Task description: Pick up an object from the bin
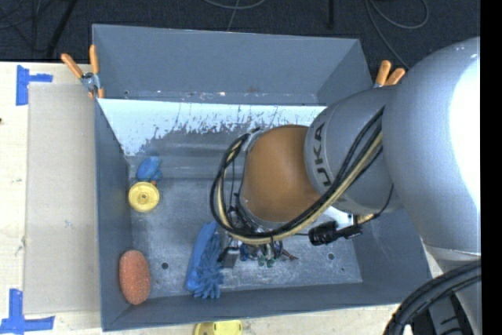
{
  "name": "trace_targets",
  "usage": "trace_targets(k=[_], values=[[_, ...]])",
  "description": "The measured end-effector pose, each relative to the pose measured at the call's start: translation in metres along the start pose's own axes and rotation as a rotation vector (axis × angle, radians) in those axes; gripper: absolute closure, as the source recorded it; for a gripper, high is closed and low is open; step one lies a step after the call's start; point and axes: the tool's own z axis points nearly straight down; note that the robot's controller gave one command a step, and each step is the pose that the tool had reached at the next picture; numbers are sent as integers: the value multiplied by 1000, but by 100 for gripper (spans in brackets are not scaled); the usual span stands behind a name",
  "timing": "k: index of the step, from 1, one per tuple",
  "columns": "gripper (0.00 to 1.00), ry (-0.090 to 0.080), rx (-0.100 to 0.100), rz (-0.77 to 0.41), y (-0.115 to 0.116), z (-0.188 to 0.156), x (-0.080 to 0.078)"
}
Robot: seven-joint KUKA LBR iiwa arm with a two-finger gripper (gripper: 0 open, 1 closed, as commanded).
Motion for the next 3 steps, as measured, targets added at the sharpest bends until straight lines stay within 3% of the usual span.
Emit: trace_targets(k=[1,2,3], values=[[100,12,4,-1,18,-44,-4],[100,-4,-3,29,23,-58,-7],[100,14,4,78,25,-73,-7]])
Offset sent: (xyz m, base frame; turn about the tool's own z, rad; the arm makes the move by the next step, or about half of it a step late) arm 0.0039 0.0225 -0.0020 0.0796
